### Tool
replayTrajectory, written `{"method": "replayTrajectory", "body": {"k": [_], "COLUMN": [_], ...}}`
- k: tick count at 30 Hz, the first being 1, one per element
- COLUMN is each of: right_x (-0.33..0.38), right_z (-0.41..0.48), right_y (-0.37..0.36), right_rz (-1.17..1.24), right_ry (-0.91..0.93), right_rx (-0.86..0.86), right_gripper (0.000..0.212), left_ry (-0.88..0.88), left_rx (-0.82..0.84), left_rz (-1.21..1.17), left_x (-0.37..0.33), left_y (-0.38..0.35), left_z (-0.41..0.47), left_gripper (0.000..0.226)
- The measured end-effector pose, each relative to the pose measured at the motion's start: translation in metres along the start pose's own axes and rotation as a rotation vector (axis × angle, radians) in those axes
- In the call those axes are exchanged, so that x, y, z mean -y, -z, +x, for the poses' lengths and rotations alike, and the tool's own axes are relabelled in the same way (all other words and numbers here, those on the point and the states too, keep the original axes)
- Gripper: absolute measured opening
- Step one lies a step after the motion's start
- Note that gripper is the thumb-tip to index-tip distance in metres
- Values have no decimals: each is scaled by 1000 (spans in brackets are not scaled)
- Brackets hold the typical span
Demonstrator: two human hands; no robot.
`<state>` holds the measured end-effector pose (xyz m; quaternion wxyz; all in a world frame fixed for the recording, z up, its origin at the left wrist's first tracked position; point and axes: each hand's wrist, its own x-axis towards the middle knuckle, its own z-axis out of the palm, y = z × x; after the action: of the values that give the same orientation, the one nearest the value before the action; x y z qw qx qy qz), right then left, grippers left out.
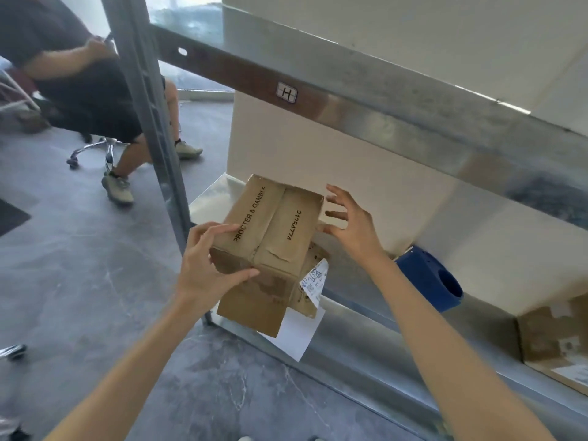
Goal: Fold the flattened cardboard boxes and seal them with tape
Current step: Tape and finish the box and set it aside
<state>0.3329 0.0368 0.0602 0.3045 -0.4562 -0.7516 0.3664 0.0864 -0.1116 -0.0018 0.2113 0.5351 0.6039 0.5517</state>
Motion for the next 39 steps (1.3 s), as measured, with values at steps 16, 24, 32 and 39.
{"method": "replayTrajectory", "body": {"k": [16,24,32,39], "right_x": [-52,-101,-127,-133], "right_z": [-29,-34,-40,-36], "right_y": [68,92,65,37], "right_rz": [-91,15,-49,80], "right_ry": [34,-11,-17,-111], "right_rx": [369,436,507,413], "right_gripper": [81,95,84,89], "left_ry": [112,144,197,291], "left_rx": [-279,-365,-393,-452], "left_rz": [180,305,168,27], "left_x": [-60,-76,-87,-96], "left_y": [-128,-171,-153,-118], "left_z": [-19,-26,-20,0], "left_gripper": [63,68,62,52]}}
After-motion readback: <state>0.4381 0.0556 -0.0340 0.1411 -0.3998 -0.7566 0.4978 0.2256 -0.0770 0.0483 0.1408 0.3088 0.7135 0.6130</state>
